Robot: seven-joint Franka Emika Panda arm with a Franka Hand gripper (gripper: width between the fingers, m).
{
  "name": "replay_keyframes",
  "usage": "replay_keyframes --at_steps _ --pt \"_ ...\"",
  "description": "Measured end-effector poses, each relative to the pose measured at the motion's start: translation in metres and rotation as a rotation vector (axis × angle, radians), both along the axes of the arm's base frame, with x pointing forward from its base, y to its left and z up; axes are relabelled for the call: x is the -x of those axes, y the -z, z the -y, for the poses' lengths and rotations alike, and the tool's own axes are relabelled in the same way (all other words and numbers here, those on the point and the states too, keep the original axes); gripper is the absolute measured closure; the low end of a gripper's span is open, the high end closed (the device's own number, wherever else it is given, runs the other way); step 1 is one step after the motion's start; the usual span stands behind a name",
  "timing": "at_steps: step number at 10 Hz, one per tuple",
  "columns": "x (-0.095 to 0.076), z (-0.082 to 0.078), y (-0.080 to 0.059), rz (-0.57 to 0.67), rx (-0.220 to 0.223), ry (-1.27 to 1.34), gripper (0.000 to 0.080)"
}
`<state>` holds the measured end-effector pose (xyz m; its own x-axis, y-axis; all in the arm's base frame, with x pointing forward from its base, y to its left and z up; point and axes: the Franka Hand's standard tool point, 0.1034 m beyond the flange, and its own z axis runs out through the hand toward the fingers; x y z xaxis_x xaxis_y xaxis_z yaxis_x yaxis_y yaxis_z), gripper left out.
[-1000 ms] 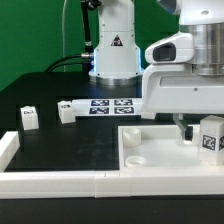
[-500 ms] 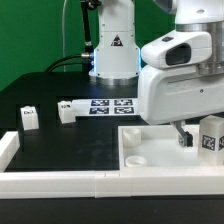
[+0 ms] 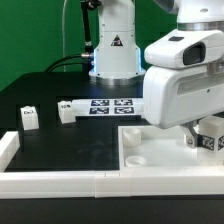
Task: Assemble one leg
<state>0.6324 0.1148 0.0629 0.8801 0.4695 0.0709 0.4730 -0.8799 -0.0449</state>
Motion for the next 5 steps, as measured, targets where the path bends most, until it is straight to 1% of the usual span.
replay_keyframes --at_steps 1,2,4,5 --pt "0.0 0.0 0.0001 -0.001 -0.001 0.005 0.0409" --pt "0.0 0.0001 0.0002 -0.003 -0.002 0.034 0.0511" --pt "-0.0001 -0.0001 0.0001 -0.003 -0.003 0.047 0.0511" --pt "-0.0007 -0.0018 -0.0003 -0.011 -0.015 0.22 0.0511"
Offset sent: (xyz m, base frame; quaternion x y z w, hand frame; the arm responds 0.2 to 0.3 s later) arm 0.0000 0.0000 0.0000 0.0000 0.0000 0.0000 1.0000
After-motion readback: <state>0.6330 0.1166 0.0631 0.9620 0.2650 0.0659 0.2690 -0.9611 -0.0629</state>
